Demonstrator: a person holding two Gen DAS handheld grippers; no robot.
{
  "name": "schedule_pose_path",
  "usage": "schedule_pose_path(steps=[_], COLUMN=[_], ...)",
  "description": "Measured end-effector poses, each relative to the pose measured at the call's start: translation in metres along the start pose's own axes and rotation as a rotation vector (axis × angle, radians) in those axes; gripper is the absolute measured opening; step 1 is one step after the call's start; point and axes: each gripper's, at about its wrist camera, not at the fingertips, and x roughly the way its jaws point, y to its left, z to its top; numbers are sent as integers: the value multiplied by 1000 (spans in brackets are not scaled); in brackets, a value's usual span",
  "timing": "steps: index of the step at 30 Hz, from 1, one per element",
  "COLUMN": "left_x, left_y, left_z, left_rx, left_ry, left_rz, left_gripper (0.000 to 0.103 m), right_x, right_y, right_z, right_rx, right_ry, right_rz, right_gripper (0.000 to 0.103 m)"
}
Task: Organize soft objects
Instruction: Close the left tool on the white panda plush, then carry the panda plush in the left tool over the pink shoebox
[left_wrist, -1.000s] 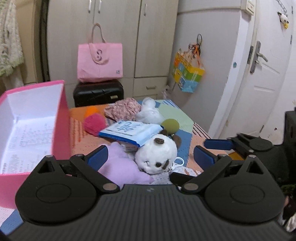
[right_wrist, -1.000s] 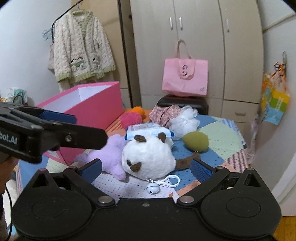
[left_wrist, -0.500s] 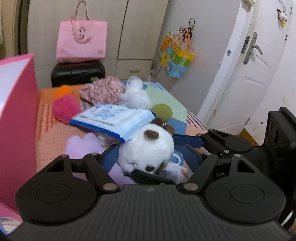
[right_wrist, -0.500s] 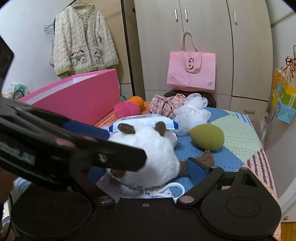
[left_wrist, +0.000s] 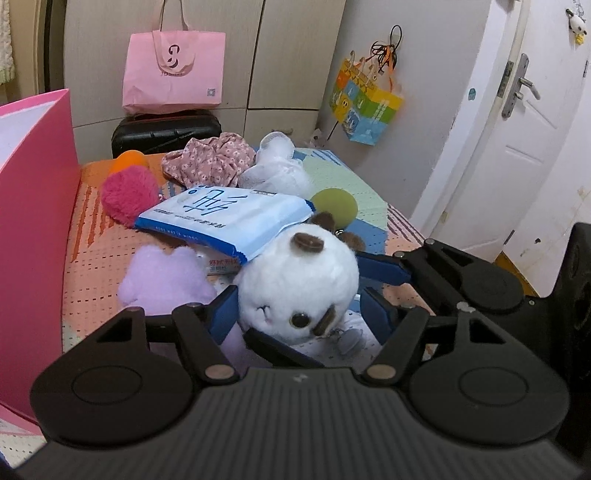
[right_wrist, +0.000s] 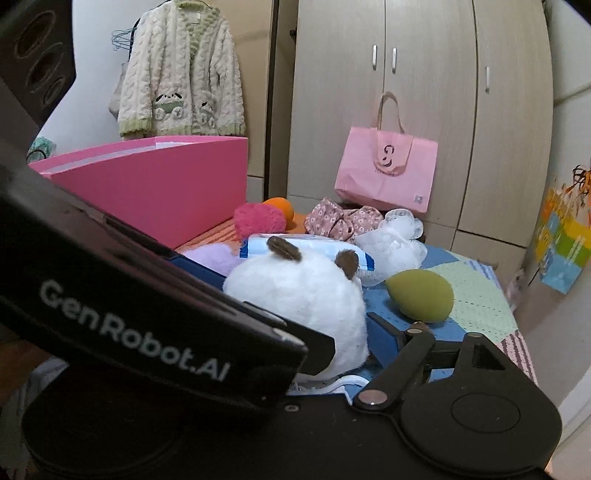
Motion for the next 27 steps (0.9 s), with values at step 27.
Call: schedule_pose_path(steps=[27], left_x=[-44], left_y=[-24], left_z=[-4], left_rx=[-23], left_ry=[38], left_rz=[-2], left_gripper=[66], right_x=[-45], right_y=[1], right_z=[7], right_rx=[124], right_ry=[15], right_rz=[50], right_gripper=[80])
